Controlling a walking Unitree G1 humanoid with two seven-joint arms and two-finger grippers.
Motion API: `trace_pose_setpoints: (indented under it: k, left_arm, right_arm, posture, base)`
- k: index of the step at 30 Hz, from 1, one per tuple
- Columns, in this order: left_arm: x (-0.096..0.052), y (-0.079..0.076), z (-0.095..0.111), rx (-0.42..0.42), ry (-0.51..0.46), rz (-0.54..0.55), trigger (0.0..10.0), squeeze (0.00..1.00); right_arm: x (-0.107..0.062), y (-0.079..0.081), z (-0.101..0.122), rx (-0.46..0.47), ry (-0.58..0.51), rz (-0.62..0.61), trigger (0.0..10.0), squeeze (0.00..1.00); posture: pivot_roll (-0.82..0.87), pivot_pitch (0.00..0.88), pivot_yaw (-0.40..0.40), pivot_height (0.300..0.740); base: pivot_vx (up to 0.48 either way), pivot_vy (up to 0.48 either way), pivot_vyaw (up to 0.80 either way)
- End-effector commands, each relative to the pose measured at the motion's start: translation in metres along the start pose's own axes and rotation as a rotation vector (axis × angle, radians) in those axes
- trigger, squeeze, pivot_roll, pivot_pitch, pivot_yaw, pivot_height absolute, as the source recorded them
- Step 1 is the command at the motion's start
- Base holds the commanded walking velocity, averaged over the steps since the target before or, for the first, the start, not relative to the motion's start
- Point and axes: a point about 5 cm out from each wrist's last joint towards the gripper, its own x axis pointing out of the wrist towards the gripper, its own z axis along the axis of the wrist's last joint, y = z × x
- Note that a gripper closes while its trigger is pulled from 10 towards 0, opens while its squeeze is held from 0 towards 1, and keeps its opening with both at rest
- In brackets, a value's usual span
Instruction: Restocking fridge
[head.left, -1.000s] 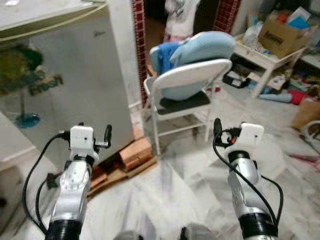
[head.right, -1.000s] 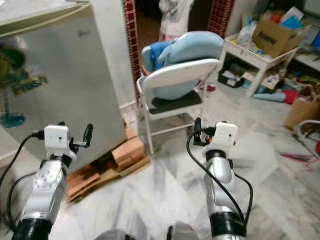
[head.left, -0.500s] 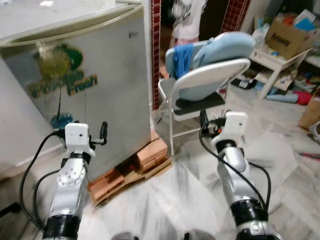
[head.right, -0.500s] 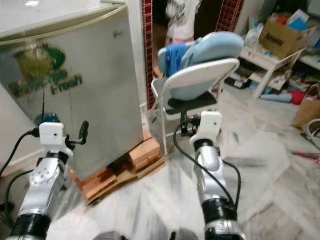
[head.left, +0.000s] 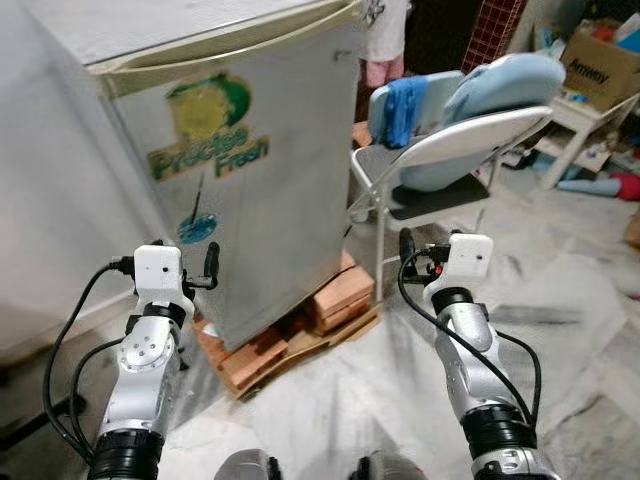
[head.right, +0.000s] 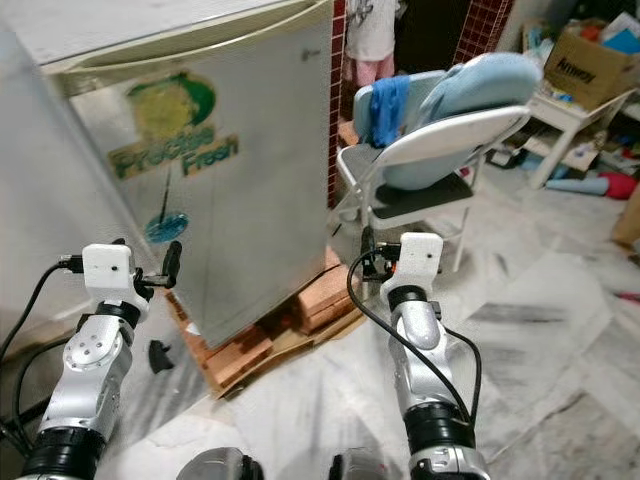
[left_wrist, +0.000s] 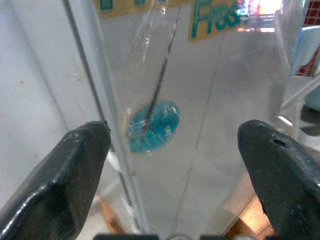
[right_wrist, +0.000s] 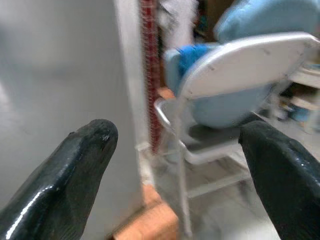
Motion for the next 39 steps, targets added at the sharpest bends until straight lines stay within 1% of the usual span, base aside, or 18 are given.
trace_pose_setpoints:
  k: [1,6,11,13,22,32,34,39]
  left_arm:
    - [-0.0029,0.0084,-0.0004,0.02,0.004,0.017,10.0,0.0]
    - [-0.006,0.0088,-0.0035,0.029,0.015,0.01,10.0,0.0]
    - [-0.0061,0.0101,-0.0029,0.041,0.01,-0.001,10.0,0.0]
    - [-0.006,0.0107,-0.0021,0.045,0.005,-0.006,10.0,0.0]
    - [-0.0045,0.0094,0.001,0.052,-0.011,-0.021,10.0,0.0]
    - [-0.0051,0.0067,0.0025,0.033,-0.022,-0.037,10.0,0.0]
    - [-0.0051,0.0063,0.0048,0.021,-0.036,-0.043,10.0,0.0]
    - [-0.0051,0.0065,0.0065,0.038,-0.05,-0.049,10.0,0.0]
  right_arm:
    - [0.0042,0.0033,0.0064,0.002,-0.025,0.012,10.0,0.0]
    - [0.007,0.0011,0.0088,-0.013,-0.03,0.012,10.0,0.0]
    - [0.0082,0.0001,0.0095,-0.016,-0.029,0.01,10.0,0.0]
    - [0.0083,0.0001,0.0092,-0.02,-0.027,0.009,10.0,0.0]
    - [0.0077,-0.0004,0.0079,-0.026,-0.025,0.006,10.0,0.0]
    - [0.0084,0.0008,0.0083,-0.027,-0.027,0.011,10.0,0.0]
    - [0.0084,0.0006,0.0083,-0.024,-0.027,0.012,10.0,0.0]
    - [0.0086,0.0003,0.0081,-0.024,-0.027,0.013,10.0,0.0]
  posture:
    - [-0.01,0.0,-0.006,0.74]
    - [-0.01,0.0,-0.008,0.74]
    - [0.0,0.0,-0.011,0.74]
    - [-0.01,0.0,-0.01,0.74]
    - [-0.01,0.0,-0.008,0.74]
    - [-0.01,0.0,-0.006,0.74]
    - [-0.01,0.0,-0.006,0.74]
    - [0.0,0.0,-0.008,0.74]
  base:
    - [0.0,0.48,0.0]
    - [0.0,0.48,0.0]
    - [0.0,0.48,0.0]
    - [0.0,0.48,-0.44]
    - [0.0,0.48,-0.8]
    - [0.0,0.463,-0.8]
    - [0.0,0.352,-0.8]
    - [0.0,0.0,-0.8]
